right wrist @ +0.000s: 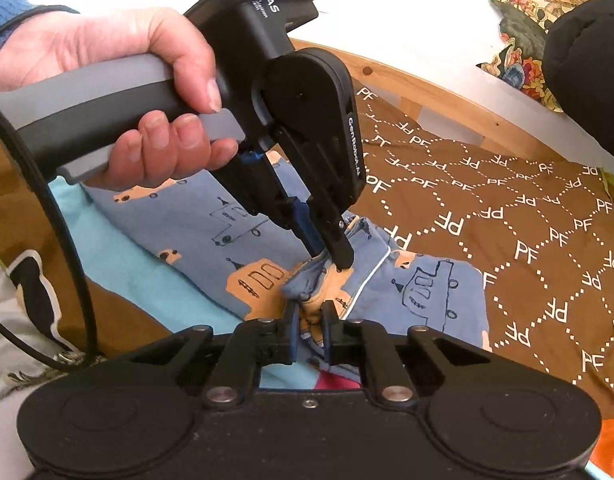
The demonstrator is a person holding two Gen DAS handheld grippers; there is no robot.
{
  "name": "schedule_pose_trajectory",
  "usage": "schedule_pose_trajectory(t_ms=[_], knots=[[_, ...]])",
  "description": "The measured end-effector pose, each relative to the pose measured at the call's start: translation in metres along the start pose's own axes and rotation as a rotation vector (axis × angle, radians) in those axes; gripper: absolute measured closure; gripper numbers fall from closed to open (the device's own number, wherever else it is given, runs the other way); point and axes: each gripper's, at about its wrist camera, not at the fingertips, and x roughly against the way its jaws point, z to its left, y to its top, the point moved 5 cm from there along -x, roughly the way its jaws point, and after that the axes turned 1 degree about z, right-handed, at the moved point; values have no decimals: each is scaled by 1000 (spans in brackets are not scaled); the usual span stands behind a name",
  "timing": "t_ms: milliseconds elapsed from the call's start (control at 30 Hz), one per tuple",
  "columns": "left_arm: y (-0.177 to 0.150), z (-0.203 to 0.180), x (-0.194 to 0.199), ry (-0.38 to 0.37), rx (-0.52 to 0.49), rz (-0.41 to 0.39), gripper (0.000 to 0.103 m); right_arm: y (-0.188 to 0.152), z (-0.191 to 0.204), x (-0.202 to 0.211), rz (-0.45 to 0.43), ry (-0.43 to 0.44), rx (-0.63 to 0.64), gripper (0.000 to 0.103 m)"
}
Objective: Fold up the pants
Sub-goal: 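Fold the held edge over with the left gripper while the right gripper holds the stack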
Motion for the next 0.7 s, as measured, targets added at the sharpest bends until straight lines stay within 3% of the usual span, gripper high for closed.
schedule_pose_trajectory(t_ms=[200,433,700], knots=[[-3,15,12,-3,13,-12,94,11,9,0,0,39,-8,92],[-7,49,46,8,41,-38,94,37,36,-4,-3,143,11,92],[0,77,84,97,-27,-67,94,66,76,-22,-2,246,38,92]])
